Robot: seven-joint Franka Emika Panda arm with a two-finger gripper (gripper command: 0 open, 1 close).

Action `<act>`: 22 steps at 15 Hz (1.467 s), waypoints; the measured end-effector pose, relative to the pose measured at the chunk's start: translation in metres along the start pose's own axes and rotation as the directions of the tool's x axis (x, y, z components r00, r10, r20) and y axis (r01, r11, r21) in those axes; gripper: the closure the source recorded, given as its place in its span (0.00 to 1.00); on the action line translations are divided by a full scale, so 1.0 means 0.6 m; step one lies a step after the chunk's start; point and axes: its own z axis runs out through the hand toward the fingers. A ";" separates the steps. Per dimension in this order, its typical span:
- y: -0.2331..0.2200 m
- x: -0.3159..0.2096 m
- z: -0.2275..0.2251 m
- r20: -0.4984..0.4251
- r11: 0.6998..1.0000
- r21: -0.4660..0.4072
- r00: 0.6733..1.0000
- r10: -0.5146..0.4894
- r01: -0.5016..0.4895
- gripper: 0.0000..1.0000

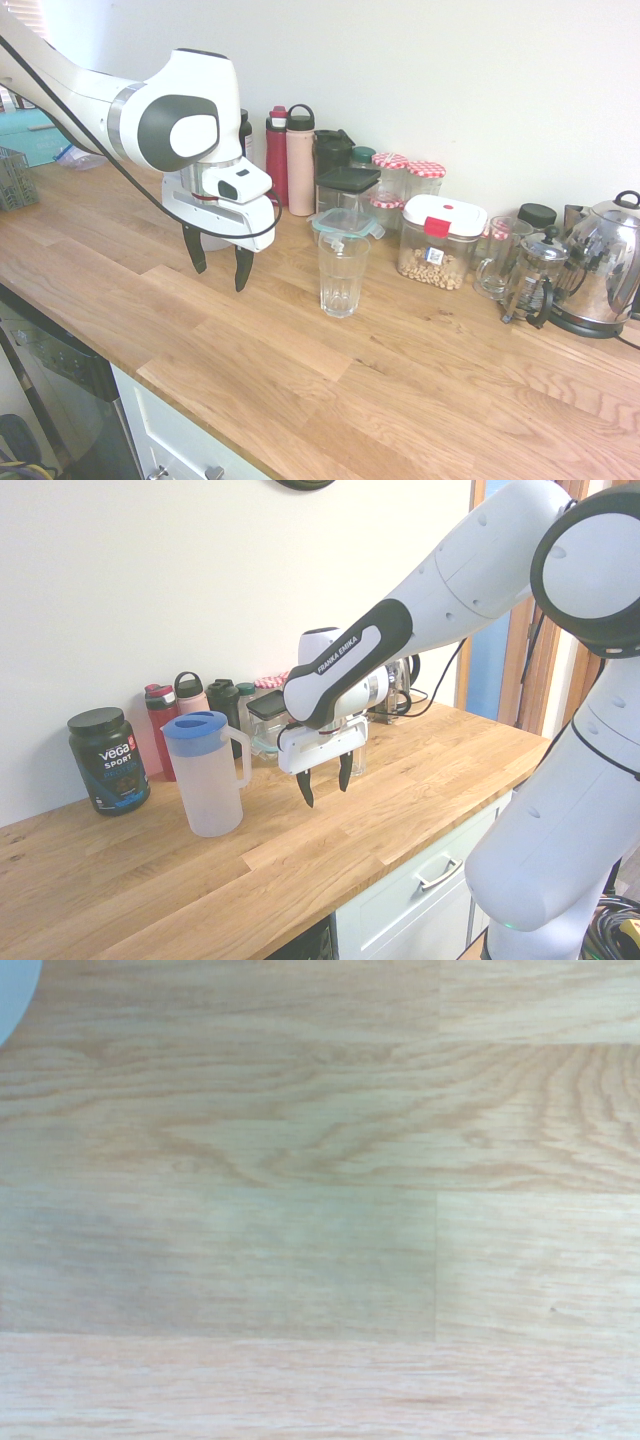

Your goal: Pour me some water

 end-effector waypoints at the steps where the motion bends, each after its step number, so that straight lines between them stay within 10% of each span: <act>1: 0.000 0.000 0.001 0.001 1.000 -0.001 1.000 0.000 0.000 0.00; 7: -0.068 0.008 -0.183 -0.058 0.965 0.109 0.970 -0.235 0.240 0.00; 16: -0.124 -0.043 -0.232 -0.058 0.742 0.086 0.747 -0.662 0.665 0.00; 22: -0.218 -0.068 -0.184 -0.141 0.767 0.066 0.767 -0.626 0.639 0.00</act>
